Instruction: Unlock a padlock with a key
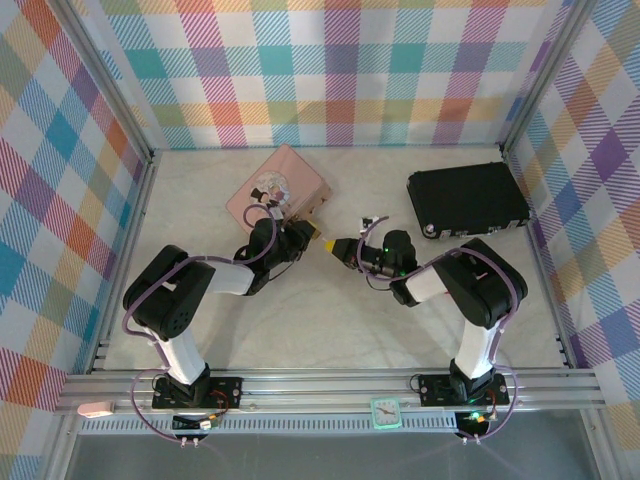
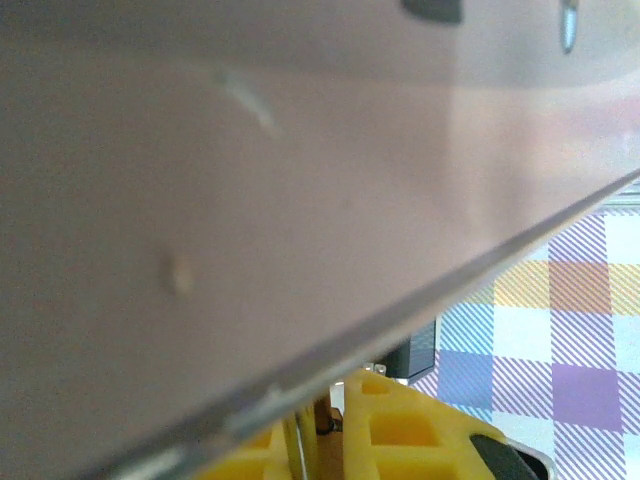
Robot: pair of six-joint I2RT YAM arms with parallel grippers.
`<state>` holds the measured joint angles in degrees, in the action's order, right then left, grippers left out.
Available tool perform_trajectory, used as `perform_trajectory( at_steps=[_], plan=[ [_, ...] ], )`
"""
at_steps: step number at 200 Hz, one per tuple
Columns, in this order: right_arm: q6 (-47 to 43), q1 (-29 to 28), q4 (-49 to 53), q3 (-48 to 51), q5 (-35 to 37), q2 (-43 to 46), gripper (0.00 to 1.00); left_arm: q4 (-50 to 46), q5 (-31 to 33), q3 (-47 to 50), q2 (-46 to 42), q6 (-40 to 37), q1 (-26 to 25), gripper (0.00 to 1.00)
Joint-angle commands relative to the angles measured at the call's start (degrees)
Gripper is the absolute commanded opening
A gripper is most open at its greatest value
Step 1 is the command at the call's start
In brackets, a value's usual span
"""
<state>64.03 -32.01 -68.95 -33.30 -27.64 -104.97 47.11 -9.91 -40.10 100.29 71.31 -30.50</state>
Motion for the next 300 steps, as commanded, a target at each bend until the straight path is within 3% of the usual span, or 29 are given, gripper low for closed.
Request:
perform_trajectory(
  at_steps=[1, 128, 300],
  plan=[
    [0.7, -0.1, -2.9, -1.7, -0.9, -1.8, 0.00, 5.5, -2.3, 0.4, -3.0, 2.0, 0.0, 0.00],
    [2.3, -0.9, -2.9, -4.2, -2.6, -4.2, 0.00, 6.3, -2.9, 0.2, -3.3, 1.3, -0.4, 0.00],
    [4.1, -1.1, -6.7, -1.3, 0.8, -5.0, 0.00, 6.6, -2.4, -0.1, -3.0, 0.8, -1.0, 0.00]
  ],
)
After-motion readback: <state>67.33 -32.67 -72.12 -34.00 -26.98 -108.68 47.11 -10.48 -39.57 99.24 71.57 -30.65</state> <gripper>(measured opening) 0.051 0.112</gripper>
